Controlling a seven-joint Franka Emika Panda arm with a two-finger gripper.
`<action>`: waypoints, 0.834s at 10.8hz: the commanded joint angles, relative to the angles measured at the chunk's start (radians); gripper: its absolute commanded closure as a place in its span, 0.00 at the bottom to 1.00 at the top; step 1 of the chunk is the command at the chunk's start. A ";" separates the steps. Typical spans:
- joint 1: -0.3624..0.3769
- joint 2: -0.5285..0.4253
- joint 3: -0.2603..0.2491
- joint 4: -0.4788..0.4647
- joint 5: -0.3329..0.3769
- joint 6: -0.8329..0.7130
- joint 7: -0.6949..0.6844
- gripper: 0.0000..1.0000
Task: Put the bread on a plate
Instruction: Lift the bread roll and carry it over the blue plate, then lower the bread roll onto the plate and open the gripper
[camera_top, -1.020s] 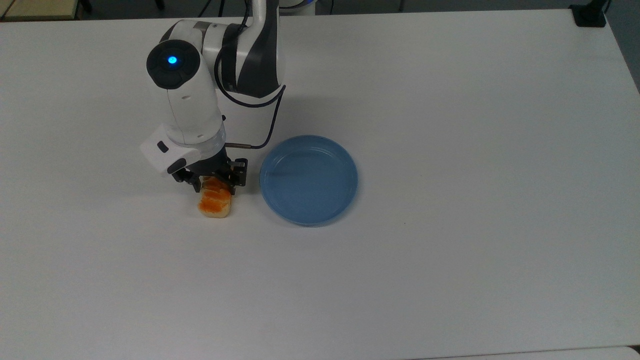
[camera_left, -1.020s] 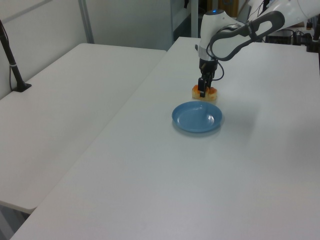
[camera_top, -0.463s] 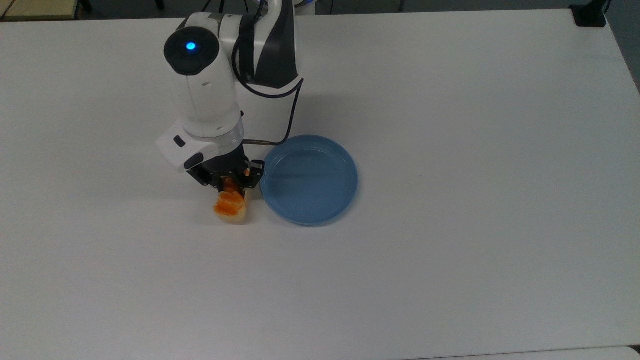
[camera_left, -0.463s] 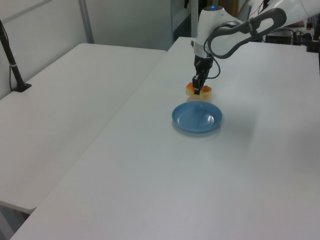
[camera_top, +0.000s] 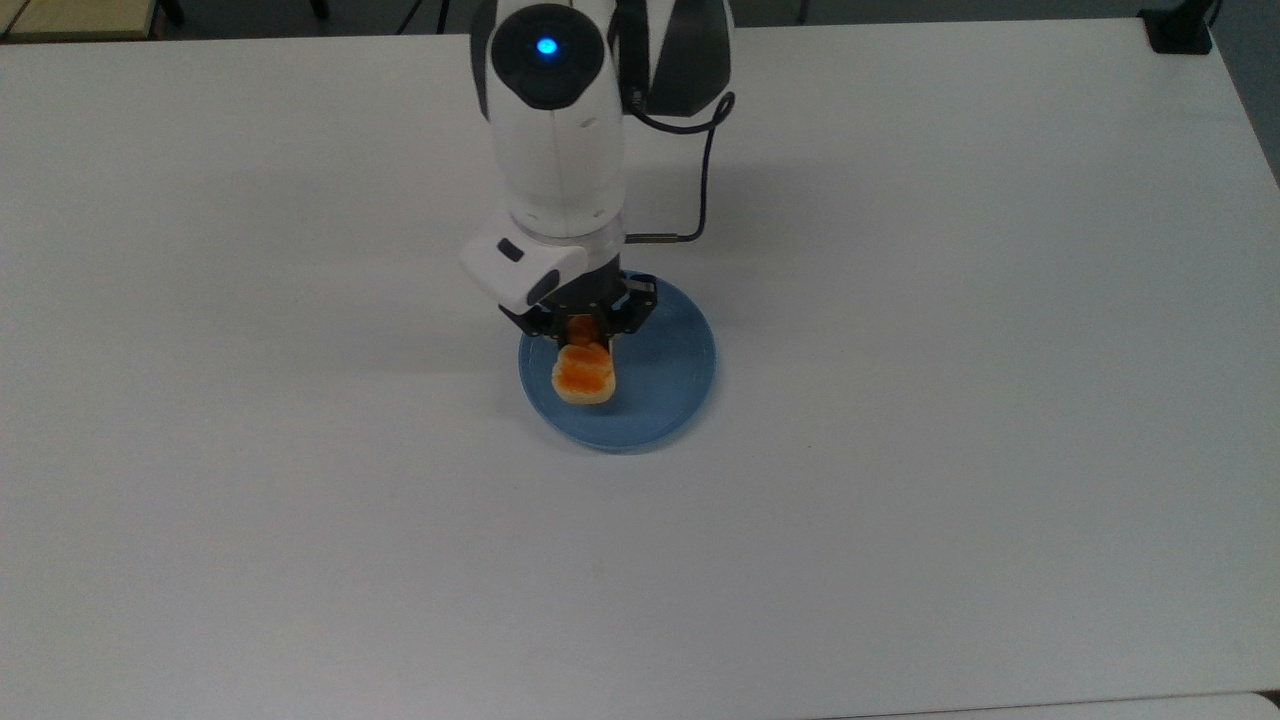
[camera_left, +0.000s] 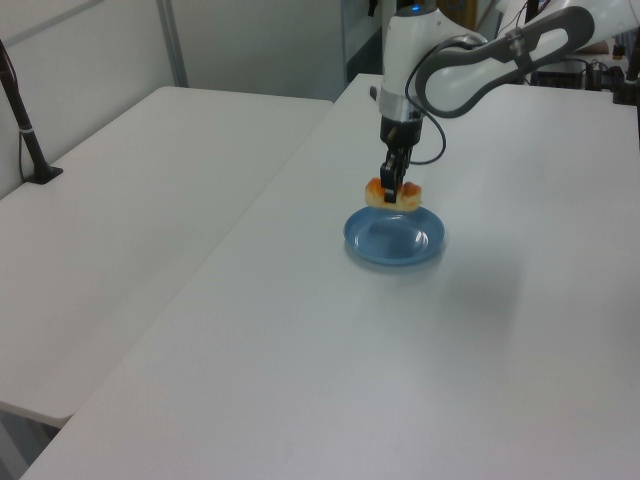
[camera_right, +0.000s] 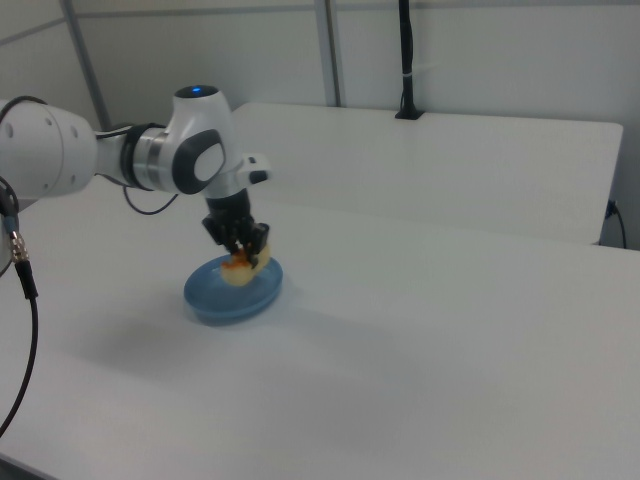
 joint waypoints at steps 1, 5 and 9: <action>0.069 -0.005 -0.013 -0.057 -0.004 0.012 0.073 0.60; 0.061 0.009 -0.014 -0.054 -0.034 0.060 0.075 0.52; 0.060 -0.008 -0.022 -0.048 -0.058 0.046 0.075 0.00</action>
